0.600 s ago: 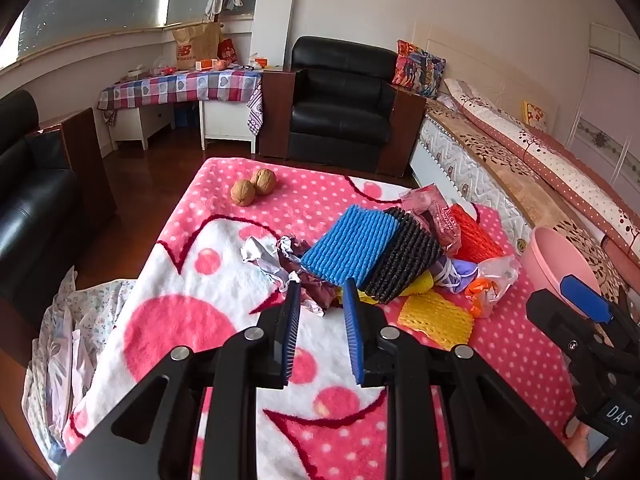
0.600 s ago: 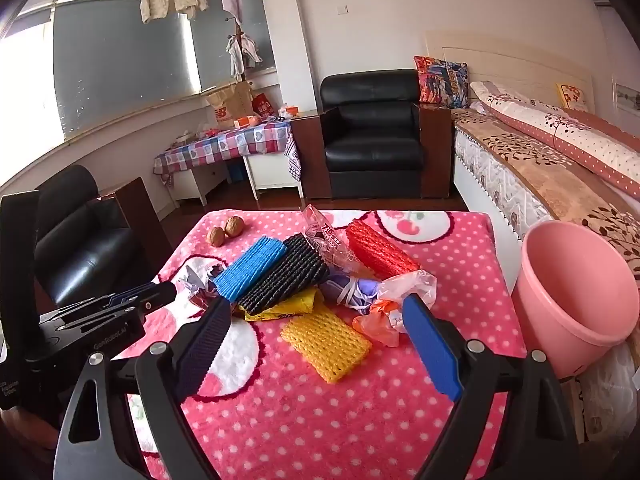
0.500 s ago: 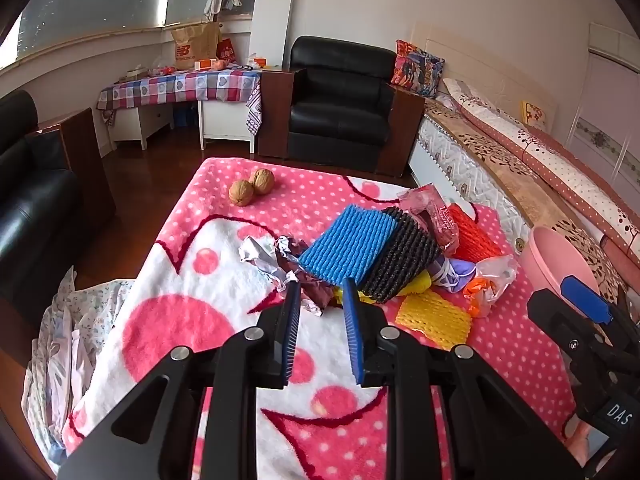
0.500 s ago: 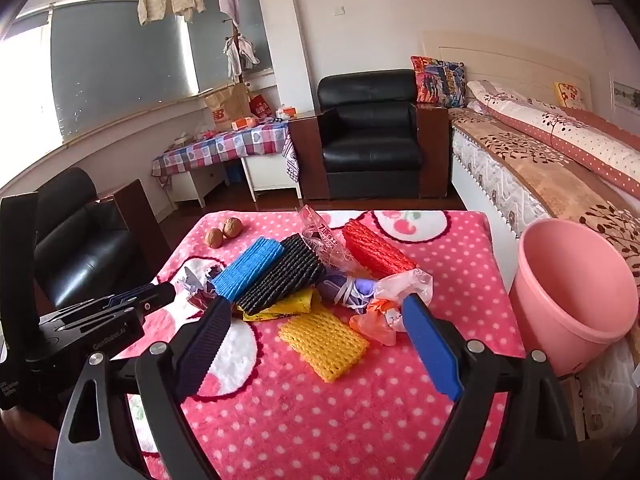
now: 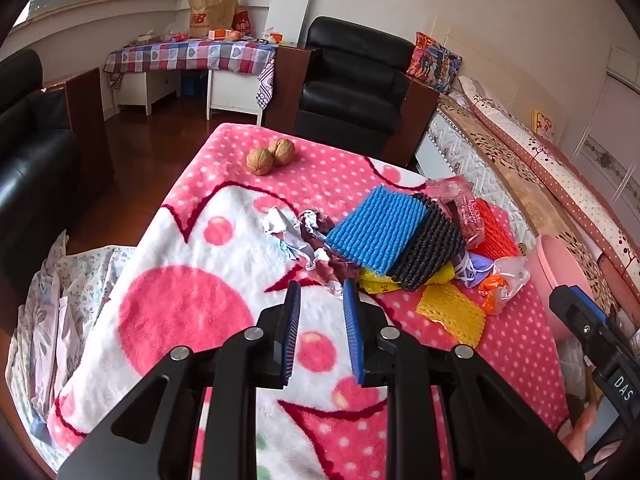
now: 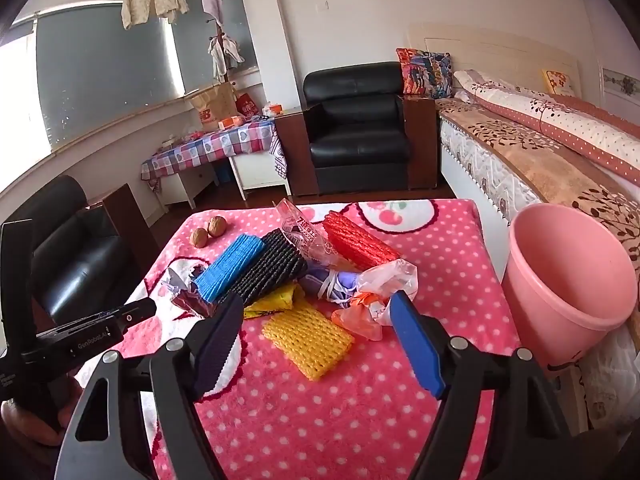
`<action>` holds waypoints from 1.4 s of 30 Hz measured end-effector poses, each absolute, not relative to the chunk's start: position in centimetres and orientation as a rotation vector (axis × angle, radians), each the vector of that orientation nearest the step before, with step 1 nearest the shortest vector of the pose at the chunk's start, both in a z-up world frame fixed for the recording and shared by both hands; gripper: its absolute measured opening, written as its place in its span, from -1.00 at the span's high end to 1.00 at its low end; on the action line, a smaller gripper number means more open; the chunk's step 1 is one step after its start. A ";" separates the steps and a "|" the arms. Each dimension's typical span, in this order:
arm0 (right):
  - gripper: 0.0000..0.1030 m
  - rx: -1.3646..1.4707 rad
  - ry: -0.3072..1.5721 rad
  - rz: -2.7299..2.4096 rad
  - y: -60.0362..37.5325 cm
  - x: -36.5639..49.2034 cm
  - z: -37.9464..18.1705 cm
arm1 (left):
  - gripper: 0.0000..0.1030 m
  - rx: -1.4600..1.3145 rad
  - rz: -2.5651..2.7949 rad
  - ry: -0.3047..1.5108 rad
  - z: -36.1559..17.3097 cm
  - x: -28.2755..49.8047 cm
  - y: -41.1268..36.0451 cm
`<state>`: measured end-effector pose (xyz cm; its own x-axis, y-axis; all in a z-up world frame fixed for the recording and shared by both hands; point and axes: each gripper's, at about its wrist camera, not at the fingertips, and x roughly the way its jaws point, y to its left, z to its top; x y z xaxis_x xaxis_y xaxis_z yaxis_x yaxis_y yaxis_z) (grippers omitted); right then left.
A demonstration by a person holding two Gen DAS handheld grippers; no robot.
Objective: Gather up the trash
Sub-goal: 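Move the right gripper toward the red mesh net on the table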
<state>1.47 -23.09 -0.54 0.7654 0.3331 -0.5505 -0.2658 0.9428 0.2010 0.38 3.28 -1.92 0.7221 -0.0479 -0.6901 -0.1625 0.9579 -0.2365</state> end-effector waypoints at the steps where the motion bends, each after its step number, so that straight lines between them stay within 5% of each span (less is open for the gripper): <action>1: -0.41 0.113 0.623 0.326 -23.0 1.6 -0.8 | 0.57 -0.303 0.066 0.766 -2.0 0.4 3.6; 9: -0.34 0.112 0.639 0.334 -23.1 2.3 -1.7 | 0.55 -0.393 0.074 0.797 -2.6 1.7 4.7; 14: -0.34 0.119 0.644 0.327 -23.7 2.7 -2.0 | 0.17 -0.410 0.078 0.795 -2.6 3.0 4.6; 30: -0.34 0.137 0.620 0.332 -25.8 5.1 -1.3 | 0.15 -0.437 0.078 0.828 -4.5 6.2 5.1; 35: -0.24 0.149 0.653 0.380 -25.8 7.6 -0.8 | 0.81 -0.418 0.072 0.829 -4.7 6.3 5.2; 42: 0.00 0.071 0.726 0.406 -24.8 12.2 -1.1 | 0.83 -0.390 0.075 0.783 -3.5 4.7 5.6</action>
<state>12.20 -24.82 -1.05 0.6737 0.3845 -0.6311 -0.3360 0.9200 0.2019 4.69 5.61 -3.47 0.7102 -0.0772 -0.6997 -0.2092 0.9259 -0.3145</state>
